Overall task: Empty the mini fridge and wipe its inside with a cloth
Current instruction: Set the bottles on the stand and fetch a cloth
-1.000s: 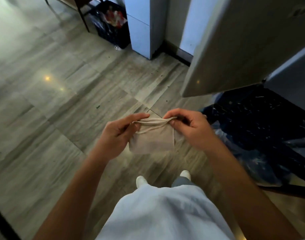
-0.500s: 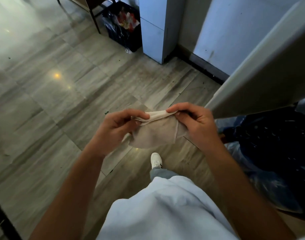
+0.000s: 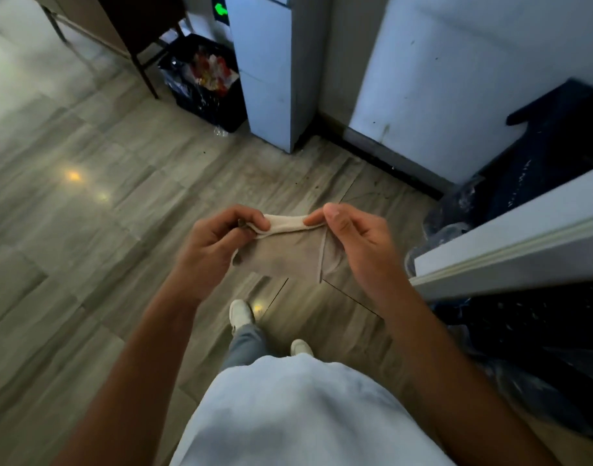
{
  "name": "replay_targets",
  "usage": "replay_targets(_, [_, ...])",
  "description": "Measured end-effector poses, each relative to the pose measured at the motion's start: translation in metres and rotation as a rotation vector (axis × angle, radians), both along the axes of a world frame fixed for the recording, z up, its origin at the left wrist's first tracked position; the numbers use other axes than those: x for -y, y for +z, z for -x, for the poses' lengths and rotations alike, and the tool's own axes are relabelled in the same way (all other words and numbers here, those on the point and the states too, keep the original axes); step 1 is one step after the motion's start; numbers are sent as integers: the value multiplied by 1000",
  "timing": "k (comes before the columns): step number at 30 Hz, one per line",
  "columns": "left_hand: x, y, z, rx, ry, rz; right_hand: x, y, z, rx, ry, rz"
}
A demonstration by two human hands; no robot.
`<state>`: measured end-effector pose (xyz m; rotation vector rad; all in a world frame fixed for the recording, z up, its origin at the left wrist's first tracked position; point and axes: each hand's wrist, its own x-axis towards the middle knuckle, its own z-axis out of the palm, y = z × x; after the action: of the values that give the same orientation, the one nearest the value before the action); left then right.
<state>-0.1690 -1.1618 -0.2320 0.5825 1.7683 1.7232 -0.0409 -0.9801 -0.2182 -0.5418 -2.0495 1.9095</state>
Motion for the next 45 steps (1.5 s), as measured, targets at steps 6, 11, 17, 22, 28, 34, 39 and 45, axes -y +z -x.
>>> replay_targets(6, [-45,2,86,-40,-250,14,-12,-11,65,51,-248,-86])
replay_targets(11, [-90,8,159,-143,-374,64,-20,-10,110,63,-359,-179])
replay_targets(17, [-145,2,222,-160,-546,66,-50,-3,147,46,-514,-165])
replay_targets(22, [-211,-7,261,-194,-789,164,-101,-11,163,52,-652,-146])
replay_targets(28, [-297,-7,283,-425,-1015,232,-167,-15,178,37,-744,-145])
replay_targets(34, [-372,1,297,-486,-1060,139,-218,-11,186,100,-820,-194])
replay_targets(39, [-439,1,312,-444,-1133,51,-256,-15,193,199,-836,-82])
replay_targets(45, [-521,8,329,-488,-1340,-9,-298,-8,212,369,-811,-51])
